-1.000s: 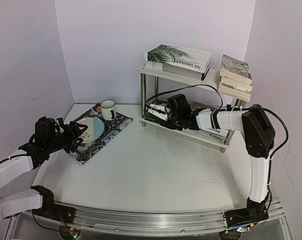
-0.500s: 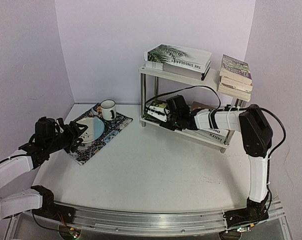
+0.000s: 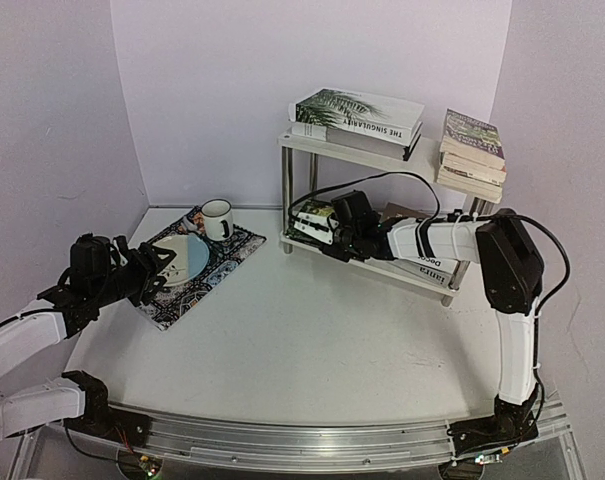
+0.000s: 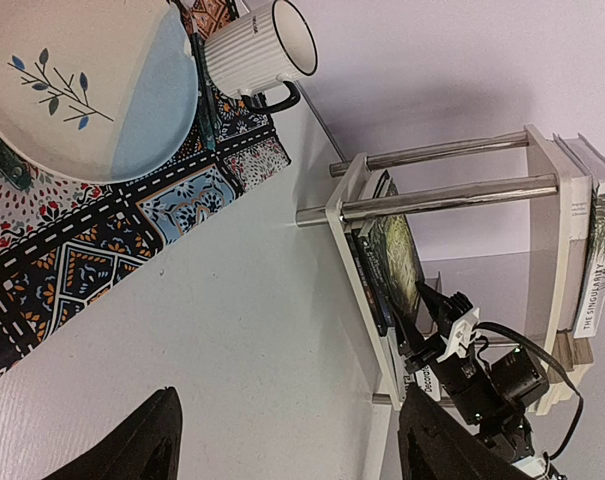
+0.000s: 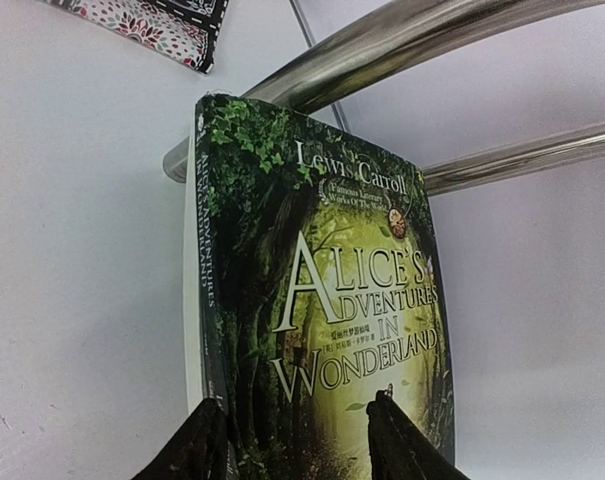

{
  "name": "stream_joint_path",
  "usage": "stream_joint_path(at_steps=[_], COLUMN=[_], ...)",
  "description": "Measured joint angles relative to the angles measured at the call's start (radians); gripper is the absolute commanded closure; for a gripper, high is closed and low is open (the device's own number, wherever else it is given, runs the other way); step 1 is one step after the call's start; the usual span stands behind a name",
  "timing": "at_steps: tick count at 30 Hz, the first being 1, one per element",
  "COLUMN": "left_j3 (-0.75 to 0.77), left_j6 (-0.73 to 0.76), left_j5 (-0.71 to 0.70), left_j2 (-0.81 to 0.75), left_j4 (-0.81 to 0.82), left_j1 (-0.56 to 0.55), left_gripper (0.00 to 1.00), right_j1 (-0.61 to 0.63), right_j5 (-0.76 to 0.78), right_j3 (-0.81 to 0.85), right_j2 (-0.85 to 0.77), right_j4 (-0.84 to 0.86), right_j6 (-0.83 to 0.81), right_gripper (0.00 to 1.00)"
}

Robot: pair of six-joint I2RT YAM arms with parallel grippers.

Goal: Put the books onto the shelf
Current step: Adjust the book at the book pile on the shelf.

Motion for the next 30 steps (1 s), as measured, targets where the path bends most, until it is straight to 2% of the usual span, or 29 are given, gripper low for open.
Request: stream_joint_path(at_steps=[18,22,30], left_j3=[0.0,0.0,0.0], left_j6=[0.0,0.0,0.0], left_j5=[0.0,0.0,0.0], left_j2=[0.011,0.015,0.026], left_j4=[0.001,0.002,0.002], left_j1=[0.0,0.0,0.0], left_gripper=[0.25,0.25,0.25], right_j1=[-0.012,-0.013,-0.019], right_j5=[0.004,0.004,-0.01], right_j3=[0.047,0.052,0.082], right_j2=[0.045,0.048,0.052], right_j4=[-0.017,-0.019,-0.036], right_j6=[-0.003,0.002,0.041], right_gripper=[0.6,0.51,0.41])
